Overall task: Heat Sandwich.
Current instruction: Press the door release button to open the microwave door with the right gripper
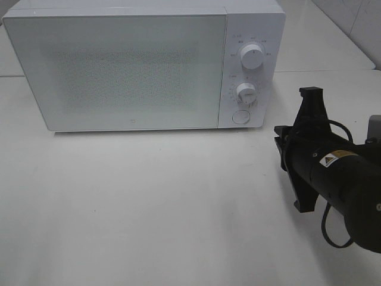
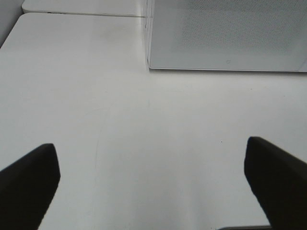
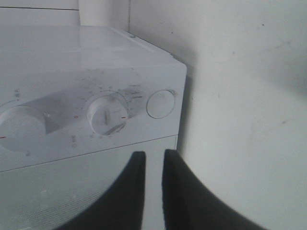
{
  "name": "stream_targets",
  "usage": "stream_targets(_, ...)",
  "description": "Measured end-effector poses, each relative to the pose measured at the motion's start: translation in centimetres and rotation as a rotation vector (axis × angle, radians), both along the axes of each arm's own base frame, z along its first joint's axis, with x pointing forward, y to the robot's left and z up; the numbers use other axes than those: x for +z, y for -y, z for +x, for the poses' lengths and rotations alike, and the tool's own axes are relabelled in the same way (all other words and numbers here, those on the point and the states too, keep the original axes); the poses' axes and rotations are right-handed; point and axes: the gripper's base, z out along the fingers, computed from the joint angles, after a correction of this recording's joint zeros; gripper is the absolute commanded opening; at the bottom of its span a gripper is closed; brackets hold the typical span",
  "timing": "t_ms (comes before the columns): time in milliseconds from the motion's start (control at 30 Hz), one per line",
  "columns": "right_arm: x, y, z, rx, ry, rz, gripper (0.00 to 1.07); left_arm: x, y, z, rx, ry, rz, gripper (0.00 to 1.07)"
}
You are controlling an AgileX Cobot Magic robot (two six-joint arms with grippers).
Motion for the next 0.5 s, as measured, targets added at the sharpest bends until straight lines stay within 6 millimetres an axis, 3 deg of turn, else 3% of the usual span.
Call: stream_targets(500,-0.54,-0.42,-0.33,0.054,-0.066,-0.002,0.01,0.0,0.0,0.0,0.0,0.0,0.0,1.03)
